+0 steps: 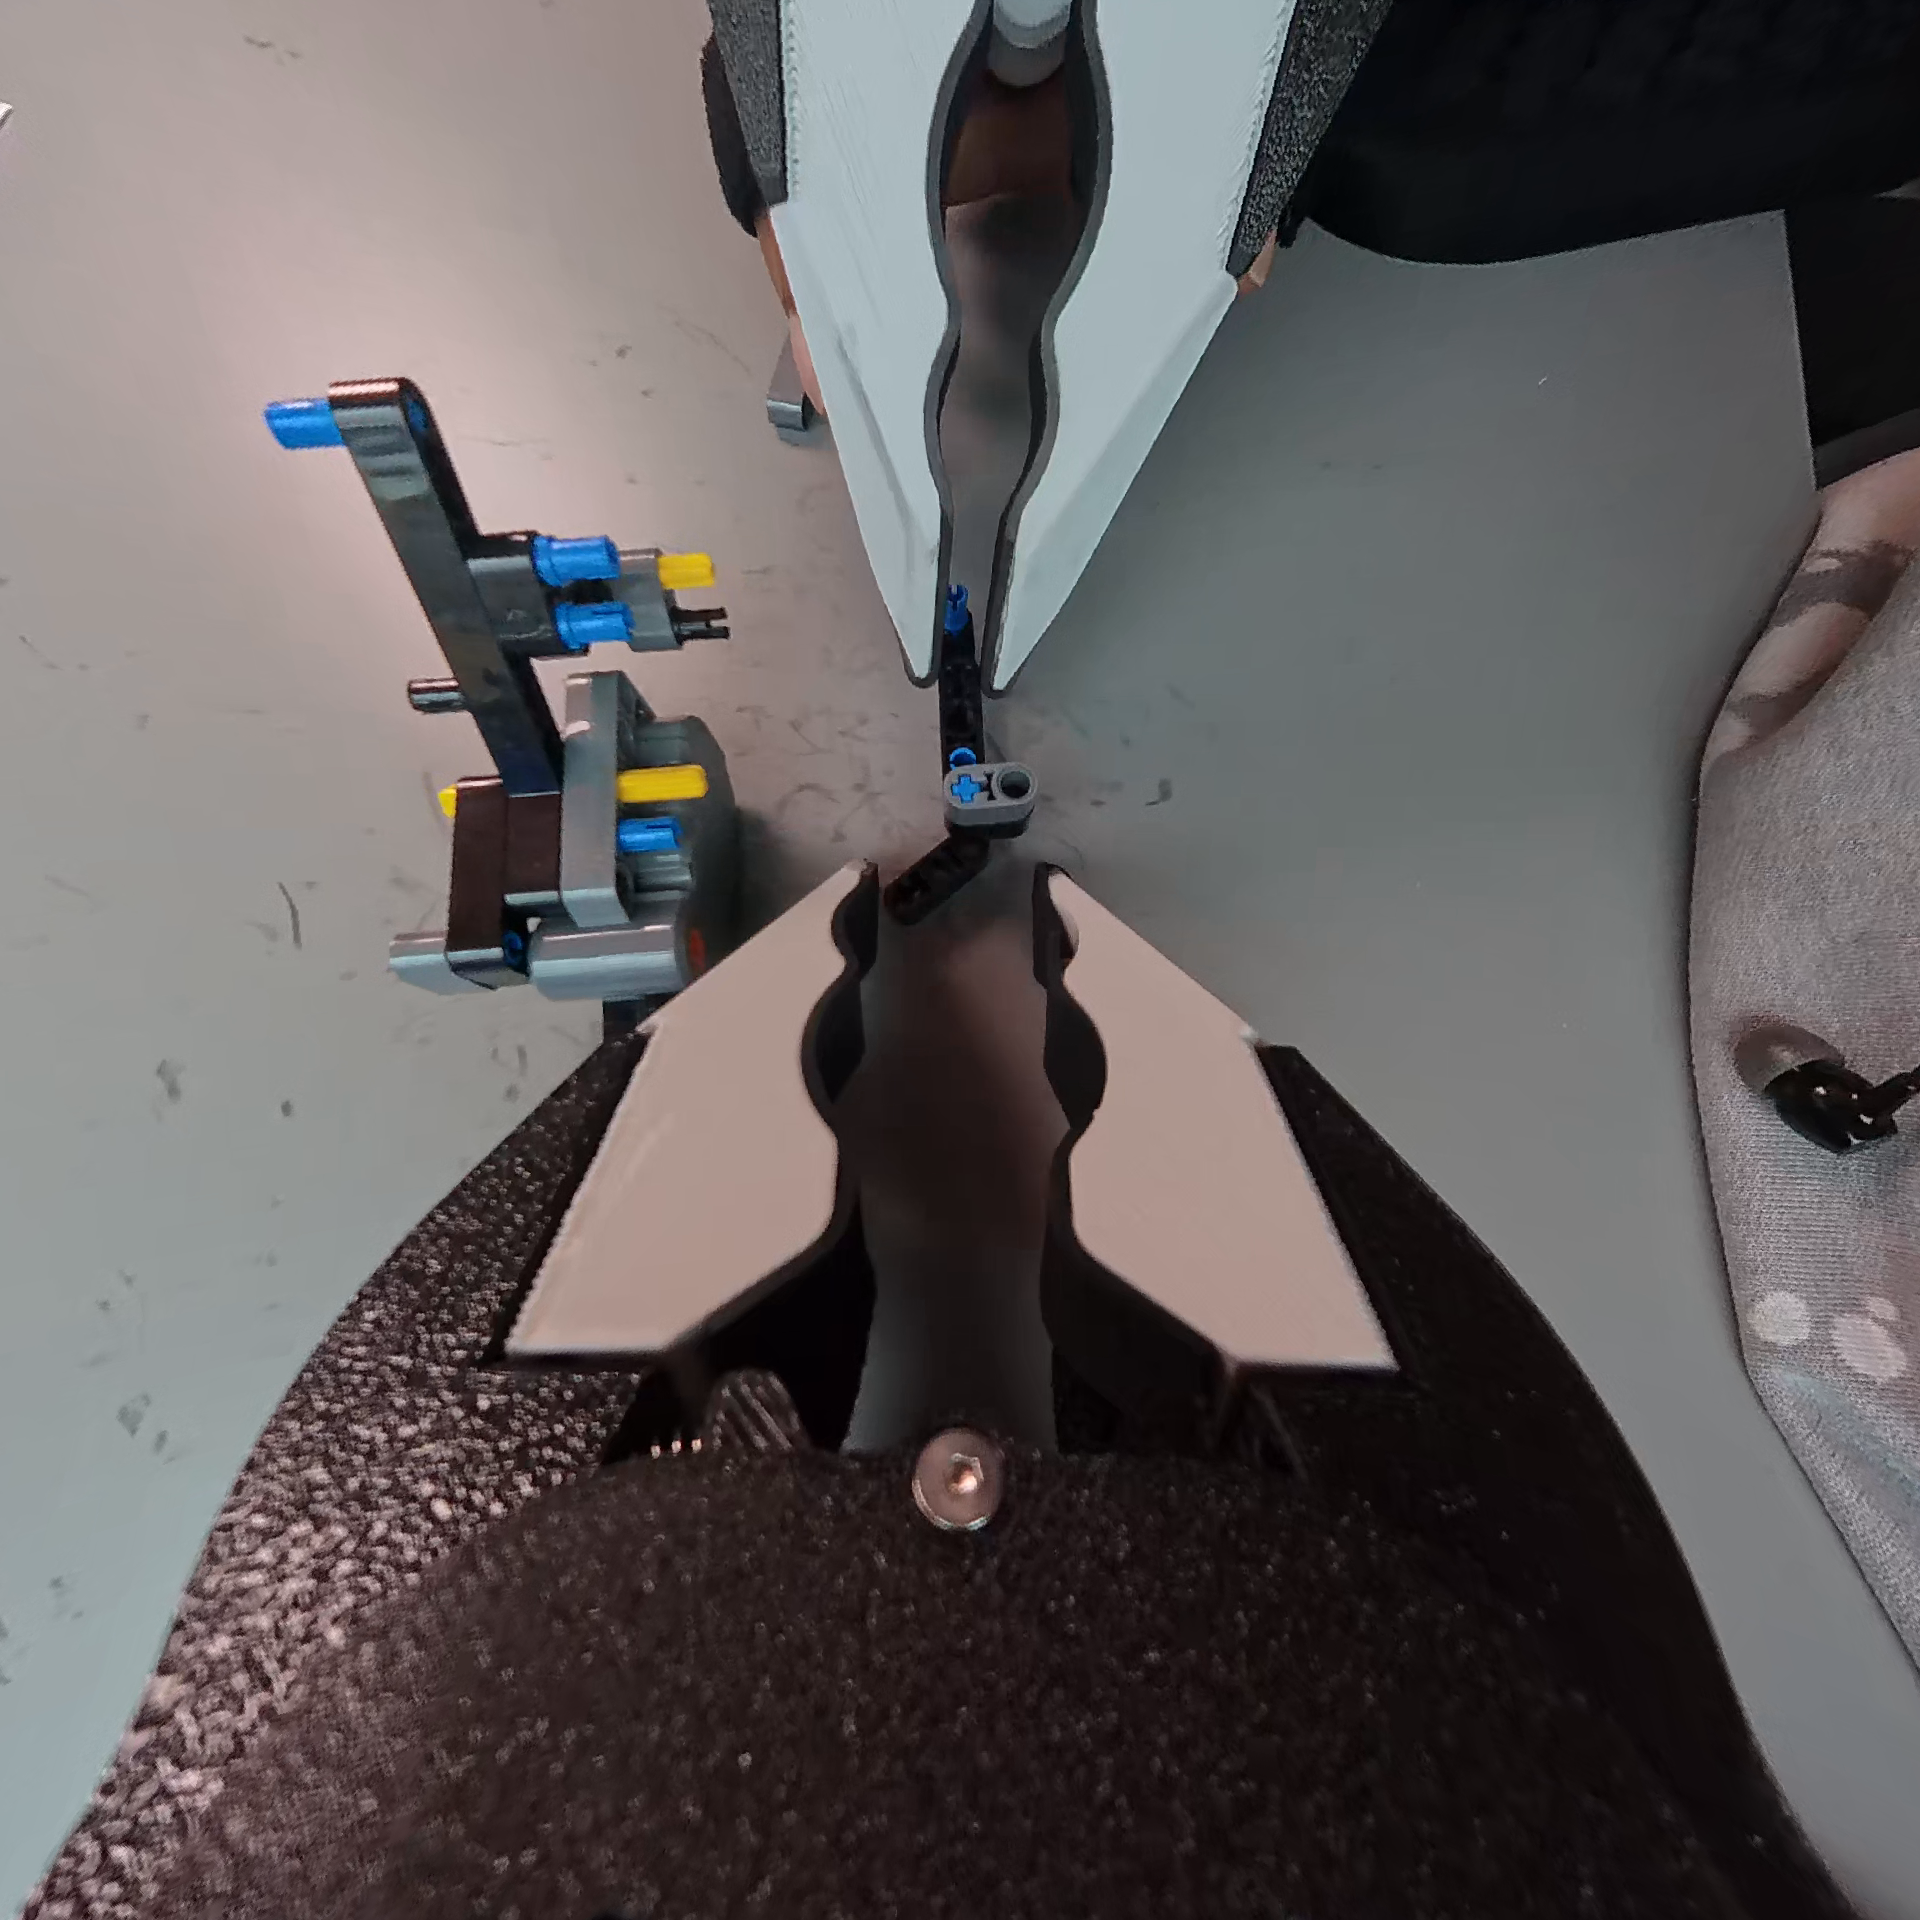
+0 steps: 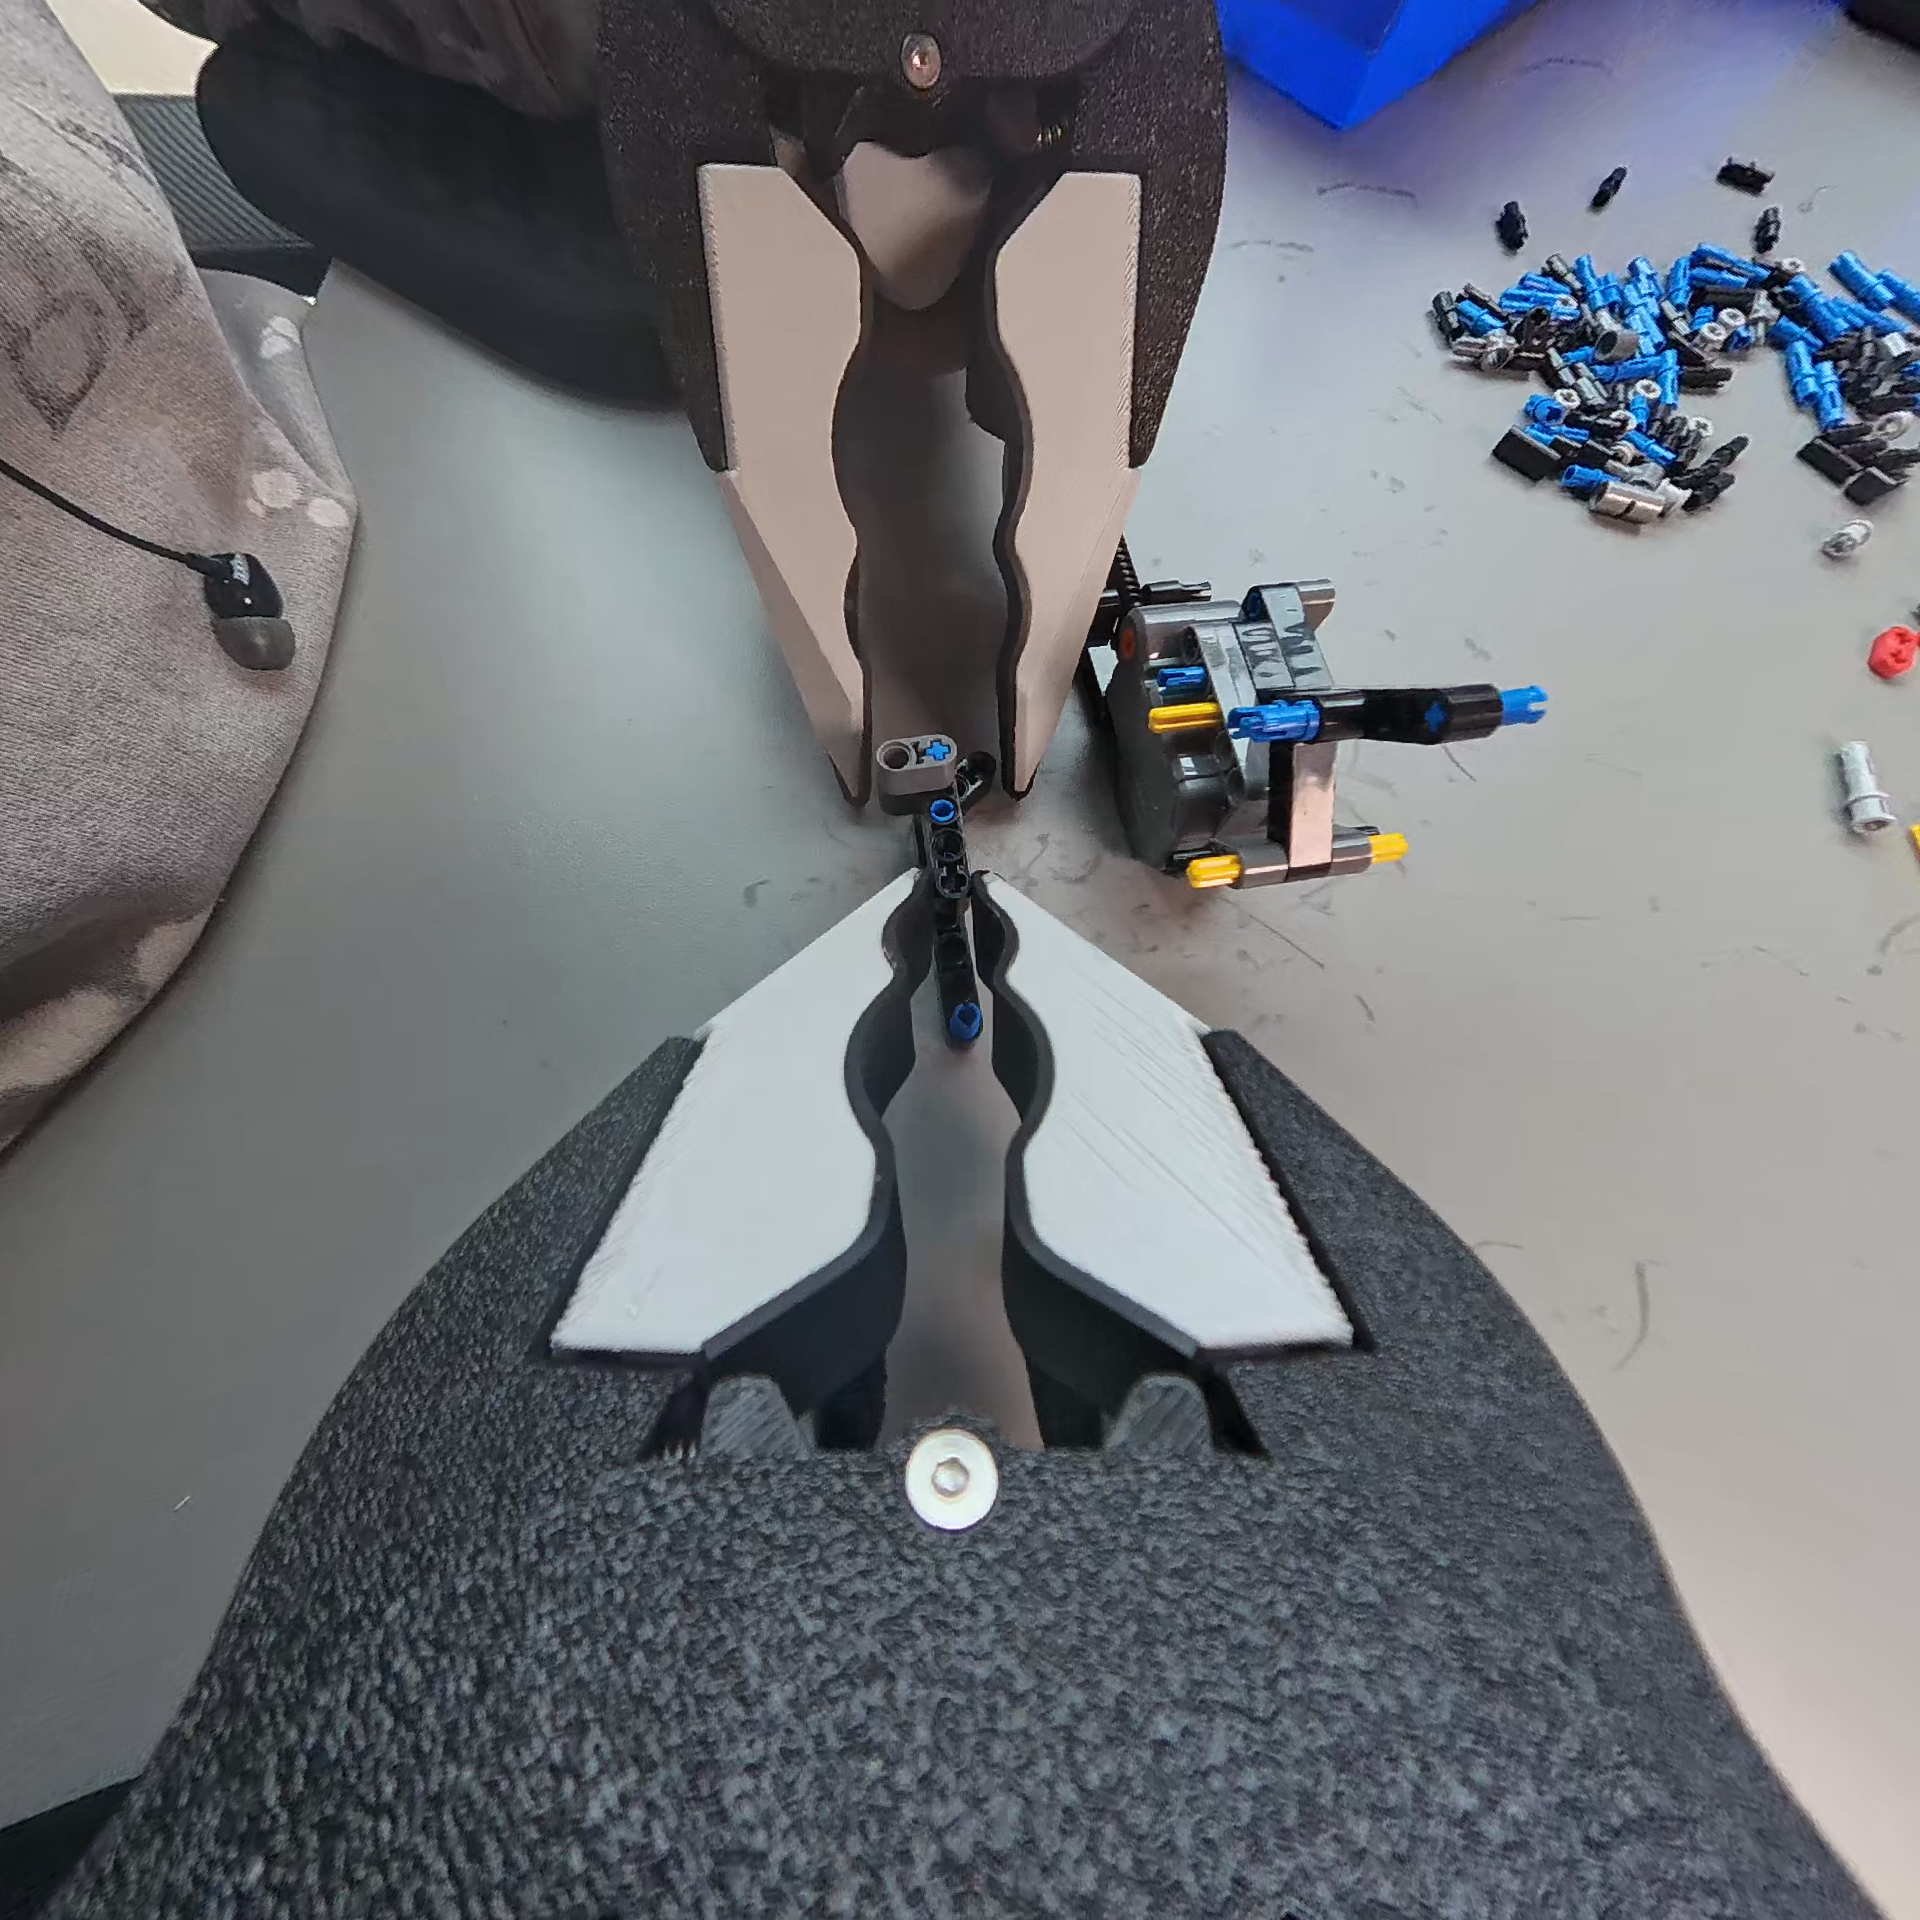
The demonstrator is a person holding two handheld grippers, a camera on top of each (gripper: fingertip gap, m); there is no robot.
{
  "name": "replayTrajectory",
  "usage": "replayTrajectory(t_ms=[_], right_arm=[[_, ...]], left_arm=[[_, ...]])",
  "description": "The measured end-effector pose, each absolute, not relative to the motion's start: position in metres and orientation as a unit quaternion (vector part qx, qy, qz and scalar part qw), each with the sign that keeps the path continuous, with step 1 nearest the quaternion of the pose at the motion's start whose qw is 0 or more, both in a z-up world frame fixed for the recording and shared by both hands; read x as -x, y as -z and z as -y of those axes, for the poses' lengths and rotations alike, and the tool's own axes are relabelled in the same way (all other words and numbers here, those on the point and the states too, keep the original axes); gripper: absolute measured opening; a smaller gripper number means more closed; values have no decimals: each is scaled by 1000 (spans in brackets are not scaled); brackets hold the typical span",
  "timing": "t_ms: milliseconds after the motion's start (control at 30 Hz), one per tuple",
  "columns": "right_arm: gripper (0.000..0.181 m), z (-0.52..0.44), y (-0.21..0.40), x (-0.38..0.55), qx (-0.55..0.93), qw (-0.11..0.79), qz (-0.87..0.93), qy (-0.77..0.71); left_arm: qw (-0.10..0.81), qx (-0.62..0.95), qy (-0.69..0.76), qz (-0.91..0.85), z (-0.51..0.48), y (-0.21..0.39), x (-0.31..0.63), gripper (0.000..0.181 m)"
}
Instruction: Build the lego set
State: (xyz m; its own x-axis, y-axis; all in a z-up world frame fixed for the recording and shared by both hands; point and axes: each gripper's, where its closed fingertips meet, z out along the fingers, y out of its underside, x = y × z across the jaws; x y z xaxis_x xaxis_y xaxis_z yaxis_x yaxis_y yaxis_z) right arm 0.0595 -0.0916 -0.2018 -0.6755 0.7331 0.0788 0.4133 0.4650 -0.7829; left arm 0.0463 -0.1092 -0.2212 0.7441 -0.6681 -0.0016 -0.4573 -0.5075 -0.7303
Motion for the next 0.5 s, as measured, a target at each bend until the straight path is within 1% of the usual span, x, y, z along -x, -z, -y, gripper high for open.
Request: replayTrajectory(t_ms=[300, 500], right_arm=[[7, 92, 203, -60, 345, 203, 831, -385], [7, 94, 204, -59, 342, 202, 833, -386]], left_arm=[[409, 838, 163, -321, 108, 205, -56, 29], [408, 840, 156, -323, 106, 207, -58, 25]])
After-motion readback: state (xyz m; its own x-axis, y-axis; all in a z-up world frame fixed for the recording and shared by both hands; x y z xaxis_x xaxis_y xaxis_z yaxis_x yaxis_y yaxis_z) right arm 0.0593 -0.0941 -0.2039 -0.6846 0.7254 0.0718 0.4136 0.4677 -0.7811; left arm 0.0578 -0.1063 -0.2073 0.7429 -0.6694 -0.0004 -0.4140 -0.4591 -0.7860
